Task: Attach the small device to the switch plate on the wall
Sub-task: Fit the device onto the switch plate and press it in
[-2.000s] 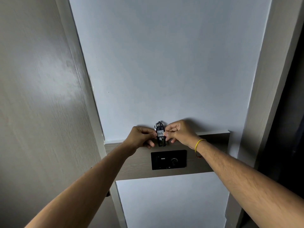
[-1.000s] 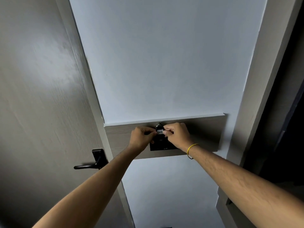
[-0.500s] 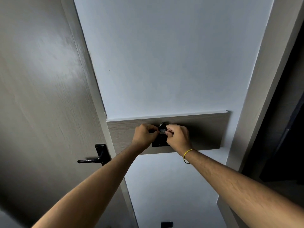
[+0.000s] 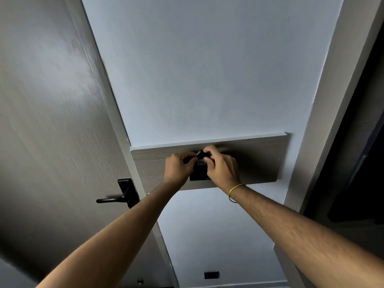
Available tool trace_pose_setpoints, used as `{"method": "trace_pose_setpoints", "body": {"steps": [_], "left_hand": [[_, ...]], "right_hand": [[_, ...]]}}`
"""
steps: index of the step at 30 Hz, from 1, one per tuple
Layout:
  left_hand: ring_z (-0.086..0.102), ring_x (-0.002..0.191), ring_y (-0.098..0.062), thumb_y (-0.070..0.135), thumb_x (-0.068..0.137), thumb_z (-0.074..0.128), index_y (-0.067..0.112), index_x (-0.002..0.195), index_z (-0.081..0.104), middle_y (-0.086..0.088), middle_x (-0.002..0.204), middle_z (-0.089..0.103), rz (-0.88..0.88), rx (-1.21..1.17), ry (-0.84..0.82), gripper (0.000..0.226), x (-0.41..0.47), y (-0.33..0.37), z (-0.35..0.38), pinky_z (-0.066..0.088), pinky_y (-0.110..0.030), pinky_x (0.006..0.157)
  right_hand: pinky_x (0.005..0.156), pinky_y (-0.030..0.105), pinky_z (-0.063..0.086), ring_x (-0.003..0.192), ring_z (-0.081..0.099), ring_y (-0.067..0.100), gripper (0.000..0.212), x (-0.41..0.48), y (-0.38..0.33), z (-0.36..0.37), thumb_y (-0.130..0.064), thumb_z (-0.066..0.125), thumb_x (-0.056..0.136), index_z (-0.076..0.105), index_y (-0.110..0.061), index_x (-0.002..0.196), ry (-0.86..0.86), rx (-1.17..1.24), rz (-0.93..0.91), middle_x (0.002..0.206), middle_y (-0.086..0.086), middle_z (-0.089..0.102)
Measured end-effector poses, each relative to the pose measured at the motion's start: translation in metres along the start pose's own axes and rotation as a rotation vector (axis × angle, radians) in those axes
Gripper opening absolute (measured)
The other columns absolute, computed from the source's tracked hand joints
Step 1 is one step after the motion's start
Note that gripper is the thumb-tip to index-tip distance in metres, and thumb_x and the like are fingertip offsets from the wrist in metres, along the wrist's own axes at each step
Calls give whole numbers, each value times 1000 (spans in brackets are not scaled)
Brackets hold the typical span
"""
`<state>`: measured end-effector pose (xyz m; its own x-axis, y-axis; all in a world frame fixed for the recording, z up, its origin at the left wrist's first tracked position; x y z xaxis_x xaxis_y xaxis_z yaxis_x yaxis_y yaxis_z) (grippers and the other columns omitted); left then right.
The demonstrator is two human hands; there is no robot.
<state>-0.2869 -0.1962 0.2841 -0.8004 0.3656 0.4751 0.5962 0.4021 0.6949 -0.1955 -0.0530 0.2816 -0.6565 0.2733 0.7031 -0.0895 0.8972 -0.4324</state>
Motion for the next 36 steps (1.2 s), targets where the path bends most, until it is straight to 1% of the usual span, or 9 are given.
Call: {"method": "trace_pose_setpoints", "body": {"steps": [4,8,12,16,21,28,31,34,36], "left_hand": [[75,82,-19,20,89,72,22,99,83,1,90,83,105,128,10,15,0,8,0,59,-33,75],[74,77,-33,15,91,71,13,97,83,-8,87,82,279,290,15,13,-4,23,4,58,-43,69],[71,75,-39,12,94,65,7,91,79,-11,86,79,360,422,-55,15,-5,34,8,55,-45,65],[67,76,-45,7,92,60,4,87,73,-17,86,75,398,593,-180,15,-6,43,14,52,-48,63],[68,80,-44,3,86,58,5,88,69,-17,91,74,438,770,-283,11,-12,56,21,41,-41,62],[65,83,-46,3,89,53,4,83,70,-22,87,74,269,647,-258,19,-13,46,15,46,-43,66],[65,85,-46,4,90,52,6,90,71,-21,89,74,247,611,-260,19,-18,43,14,51,-46,70],[67,89,-44,7,92,53,14,102,74,-18,94,76,268,577,-266,24,-15,40,9,55,-48,74],[68,88,-45,9,93,53,15,103,72,-17,94,76,291,571,-240,22,-15,40,-1,56,-49,72]], "right_hand": [[61,39,58,79,74,31,19,1,-7,-2,-22,62,96,62,-24,115,21,-97,-69,94,0,77],[57,41,57,81,70,30,18,3,-5,1,-18,63,89,62,-24,106,19,-135,-50,105,-3,66],[55,38,54,77,69,32,19,4,-6,4,-17,58,86,61,-24,103,5,-150,-44,101,-3,69],[54,31,43,75,70,35,23,8,-4,2,-16,63,77,62,-24,98,-30,-171,5,96,-1,73],[67,38,53,88,73,41,27,13,-9,-1,-16,65,69,69,-19,96,-174,-177,120,98,6,78],[76,42,59,97,73,47,21,9,-10,8,-7,63,74,74,-9,91,-317,-232,218,98,23,78],[79,43,60,100,72,48,22,9,-8,6,-5,63,79,77,-8,96,-322,-230,226,101,25,77],[80,43,62,101,72,48,16,11,0,-2,-12,64,90,79,-10,98,-311,-199,211,100,25,78],[83,43,61,102,72,45,17,8,5,-11,-19,64,95,79,-12,98,-307,-163,207,101,22,79]]}}
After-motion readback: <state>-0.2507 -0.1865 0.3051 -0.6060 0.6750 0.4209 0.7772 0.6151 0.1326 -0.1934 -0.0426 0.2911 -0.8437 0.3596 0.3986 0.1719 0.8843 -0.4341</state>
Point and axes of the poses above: each hand's wrist, its own x-axis towards the middle knuckle, its own z-axis out of the palm, y = z × x, the point moved 9 cm from there along x, towards the middle knuckle
